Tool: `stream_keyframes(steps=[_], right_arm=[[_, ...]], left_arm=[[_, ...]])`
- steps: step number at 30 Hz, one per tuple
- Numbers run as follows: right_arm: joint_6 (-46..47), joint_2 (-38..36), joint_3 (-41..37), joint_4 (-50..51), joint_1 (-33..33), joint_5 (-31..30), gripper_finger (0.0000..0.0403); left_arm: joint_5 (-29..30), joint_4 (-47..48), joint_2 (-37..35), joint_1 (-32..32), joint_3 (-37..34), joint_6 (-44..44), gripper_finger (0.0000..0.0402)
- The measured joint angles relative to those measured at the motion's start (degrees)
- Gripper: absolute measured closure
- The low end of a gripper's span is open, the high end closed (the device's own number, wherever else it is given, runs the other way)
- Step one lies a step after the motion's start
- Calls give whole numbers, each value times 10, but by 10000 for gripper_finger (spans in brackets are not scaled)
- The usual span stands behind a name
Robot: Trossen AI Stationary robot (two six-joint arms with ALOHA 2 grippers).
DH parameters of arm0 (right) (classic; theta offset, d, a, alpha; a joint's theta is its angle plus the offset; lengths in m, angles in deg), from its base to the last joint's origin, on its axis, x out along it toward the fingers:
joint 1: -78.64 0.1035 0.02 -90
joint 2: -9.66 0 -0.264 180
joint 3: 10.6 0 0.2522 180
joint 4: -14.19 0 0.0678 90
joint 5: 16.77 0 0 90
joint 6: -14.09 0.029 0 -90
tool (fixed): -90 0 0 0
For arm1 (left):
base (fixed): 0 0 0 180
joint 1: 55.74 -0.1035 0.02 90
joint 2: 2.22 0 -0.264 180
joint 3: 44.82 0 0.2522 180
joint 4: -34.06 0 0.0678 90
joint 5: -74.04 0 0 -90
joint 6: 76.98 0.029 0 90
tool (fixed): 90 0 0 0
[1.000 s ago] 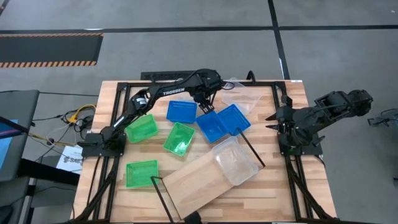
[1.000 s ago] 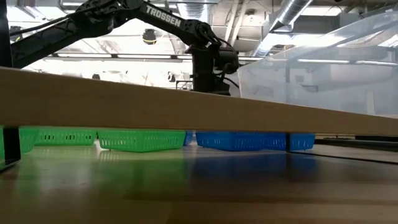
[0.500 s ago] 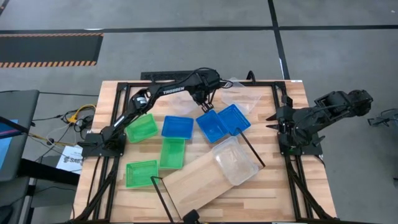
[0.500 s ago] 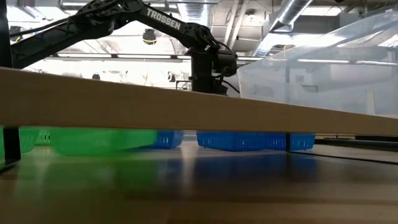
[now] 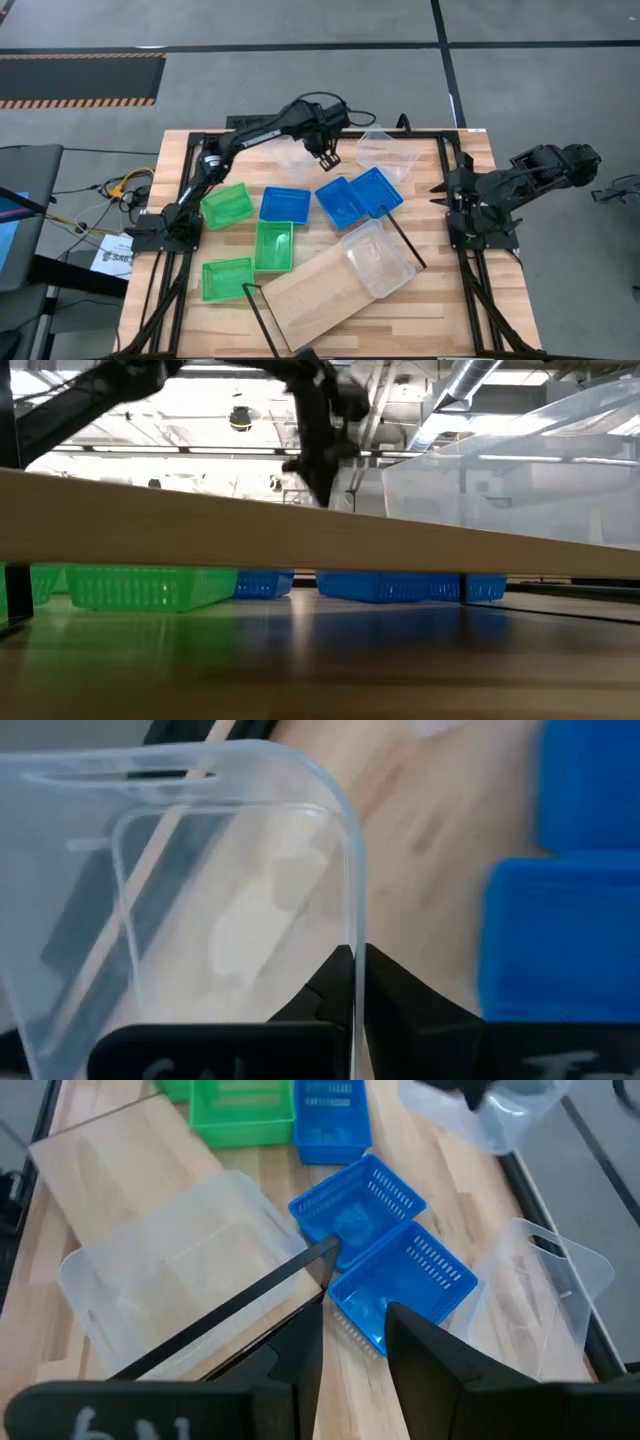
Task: Stack baskets on shelf by color
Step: Stack the left transparent bin on top of the other transparent bin on the shelf
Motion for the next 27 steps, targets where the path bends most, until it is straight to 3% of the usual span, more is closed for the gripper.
stream_keyframes(steps=[12,19,27], right_arm=[[48,-21,0,3,0,-35,276],[82,-21,0,3,0,-51,276],[138,-21,0,16,0,-95,276]], left_arm=[[-40,-64,-150,135,1,194,401],[5,-131,-153,246,1,369,401],[49,-164,-144,342,1,451,401]])
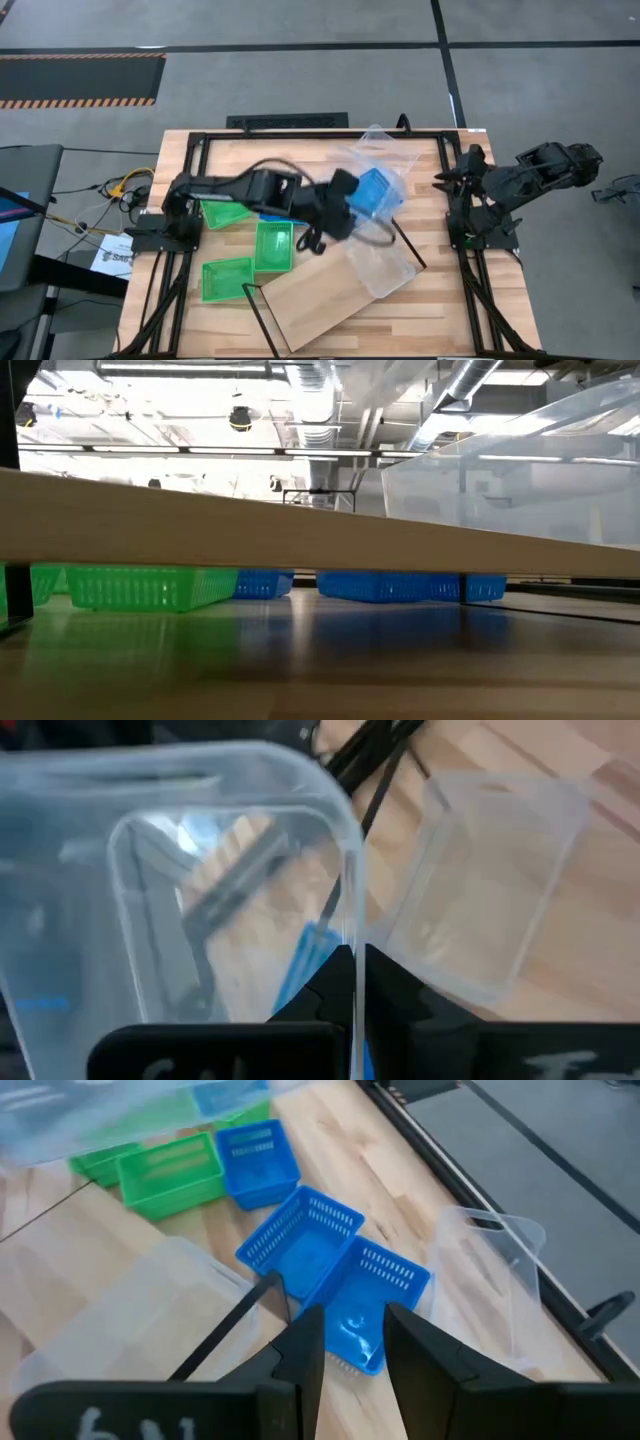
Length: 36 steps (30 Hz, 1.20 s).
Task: Stack baskets on shelf by color
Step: Stack the left transparent bin on top of the other transparent bin on the shelf
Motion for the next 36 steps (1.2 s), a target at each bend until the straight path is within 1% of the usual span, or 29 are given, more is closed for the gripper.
stream_keyframes(steps=[3,6,8,12,14,16,19,24,31,33,36], right_arm=[[30,0,0,13,0,-5,276],[54,0,0,22,0,-5,276],[61,0,0,22,0,-5,276],[62,0,0,24,0,-4,276],[62,0,0,27,0,-4,276],[58,0,0,34,0,-4,276],[56,0,0,41,0,-4,276],[56,-1,0,56,0,-2,276],[56,-1,0,63,0,-1,276],[53,-1,0,63,0,-1,276],[51,-1,0,64,0,-1,276]], left_arm=[[33,3,0,33,0,20,401],[40,-7,9,58,2,32,401],[58,-19,22,69,0,34,401],[72,-36,56,84,0,40,401],[95,-40,71,89,0,51,401],[105,-42,87,92,0,54,401],[95,-51,105,96,0,43,401],[97,-40,123,104,0,37,401],[70,-30,131,112,0,6,401],[56,-32,131,112,0,-1,401],[14,-22,131,110,0,-8,401]])
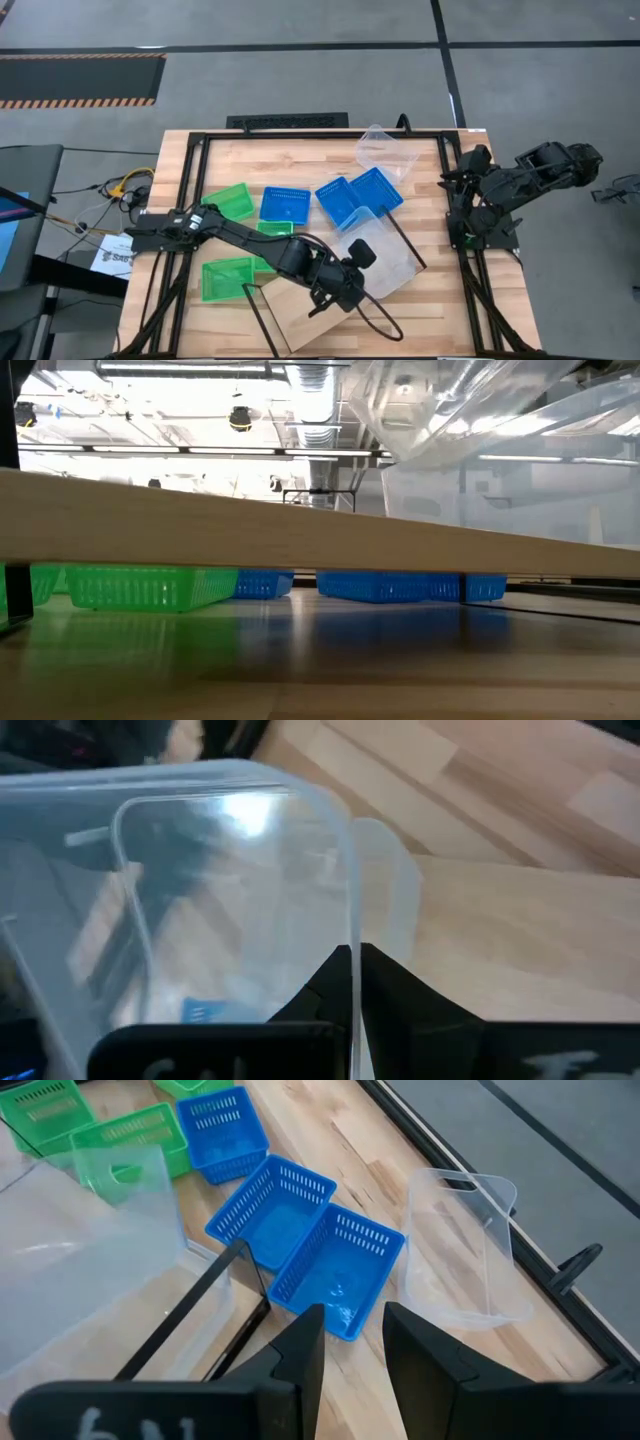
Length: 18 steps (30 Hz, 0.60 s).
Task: Stack baskets on shelf by color
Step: Stack the left transparent bin on top of the other transparent bin on the shelf
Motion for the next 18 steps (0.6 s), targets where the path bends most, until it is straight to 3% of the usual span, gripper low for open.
stream_keyframes(steps=[18], right_arm=[[0,0,0,13,0,1,276]], left_arm=[[-31,24,0,-23,0,48,401]])
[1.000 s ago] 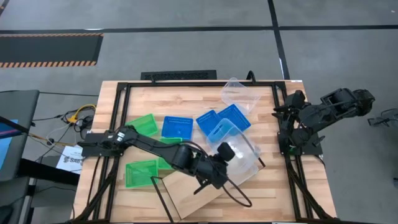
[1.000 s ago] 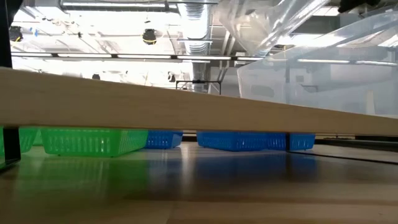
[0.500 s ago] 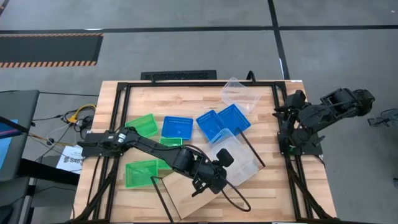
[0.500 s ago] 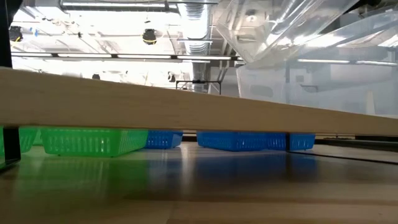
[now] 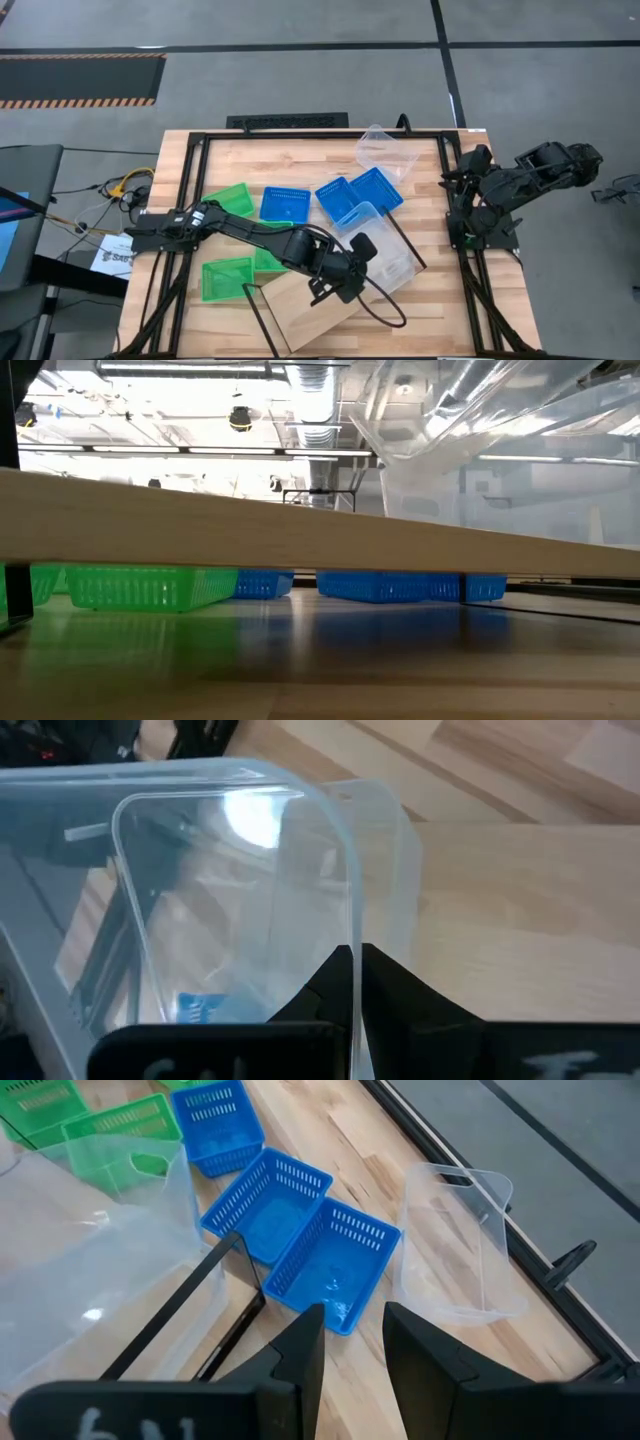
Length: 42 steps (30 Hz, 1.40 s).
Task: Stack baskets on shelf by color
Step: Stack the left transparent bin on top of the other transparent bin on the shelf
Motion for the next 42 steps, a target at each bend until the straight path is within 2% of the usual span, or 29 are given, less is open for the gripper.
stream_keyframes(steps=[22,42], right_arm=[[0,0,0,1,0,0,276],[6,0,0,0,0,0,276]], left_arm=[[-50,6,0,-15,0,18,401],[-51,18,6,-20,1,48,401]])
